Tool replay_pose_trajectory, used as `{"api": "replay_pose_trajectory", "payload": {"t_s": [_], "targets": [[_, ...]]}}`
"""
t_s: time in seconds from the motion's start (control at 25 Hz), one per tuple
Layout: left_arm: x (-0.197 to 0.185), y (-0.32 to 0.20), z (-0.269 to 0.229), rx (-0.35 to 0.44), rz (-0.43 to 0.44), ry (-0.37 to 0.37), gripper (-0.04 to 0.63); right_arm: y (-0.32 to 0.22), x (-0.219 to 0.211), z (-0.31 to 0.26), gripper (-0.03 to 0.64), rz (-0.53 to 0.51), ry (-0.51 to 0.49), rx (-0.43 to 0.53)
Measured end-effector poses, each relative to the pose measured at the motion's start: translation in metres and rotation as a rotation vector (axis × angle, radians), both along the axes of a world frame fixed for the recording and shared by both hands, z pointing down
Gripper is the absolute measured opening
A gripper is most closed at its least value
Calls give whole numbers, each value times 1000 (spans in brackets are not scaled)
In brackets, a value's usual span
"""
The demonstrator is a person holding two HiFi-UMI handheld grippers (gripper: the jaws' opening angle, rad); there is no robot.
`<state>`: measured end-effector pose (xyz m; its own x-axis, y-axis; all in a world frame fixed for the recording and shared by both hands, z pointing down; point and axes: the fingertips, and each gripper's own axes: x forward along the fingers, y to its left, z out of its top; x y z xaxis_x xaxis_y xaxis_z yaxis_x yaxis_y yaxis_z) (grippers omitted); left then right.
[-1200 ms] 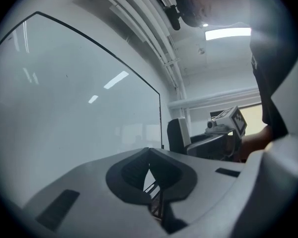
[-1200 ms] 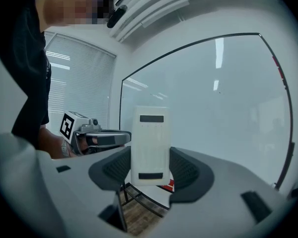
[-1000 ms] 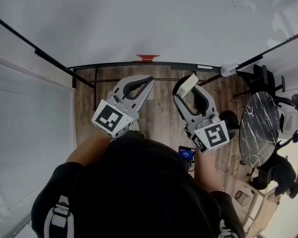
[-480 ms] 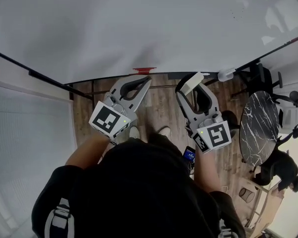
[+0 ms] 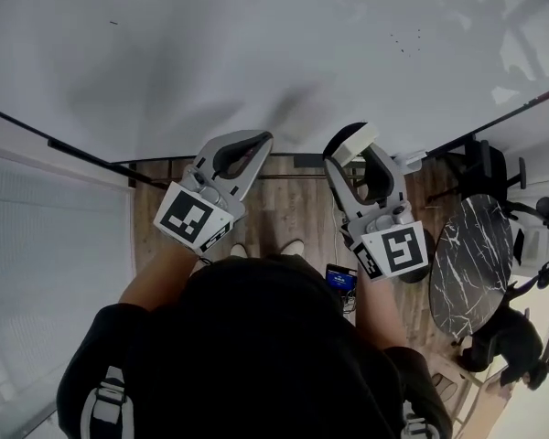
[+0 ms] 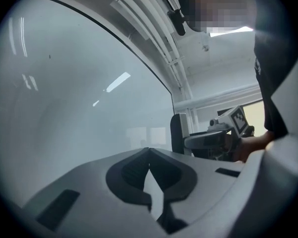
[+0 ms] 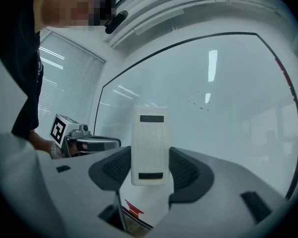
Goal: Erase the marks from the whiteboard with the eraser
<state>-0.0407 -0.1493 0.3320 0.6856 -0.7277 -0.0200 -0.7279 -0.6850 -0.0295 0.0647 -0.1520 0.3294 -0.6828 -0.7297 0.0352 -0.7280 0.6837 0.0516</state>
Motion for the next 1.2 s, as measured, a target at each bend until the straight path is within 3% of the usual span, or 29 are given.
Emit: {"api": "replay_pose_trajectory", "payload": {"t_s": [0.28, 0.48, 0.88, 1.2], "targets": [[28, -26, -14, 20, -63, -14, 5, -30, 33, -10, 236, -67, -35, -5], [30, -36, -17, 21, -59, -16, 5, -42, 43, -18, 236, -47, -12, -19], [18, -56, -37, 51, 25, -32, 5, -68, 56, -54, 236, 255, 126, 63], [20, -63, -62, 87, 131, 6, 5, -89, 38, -95, 236, 414, 217, 114]]}}
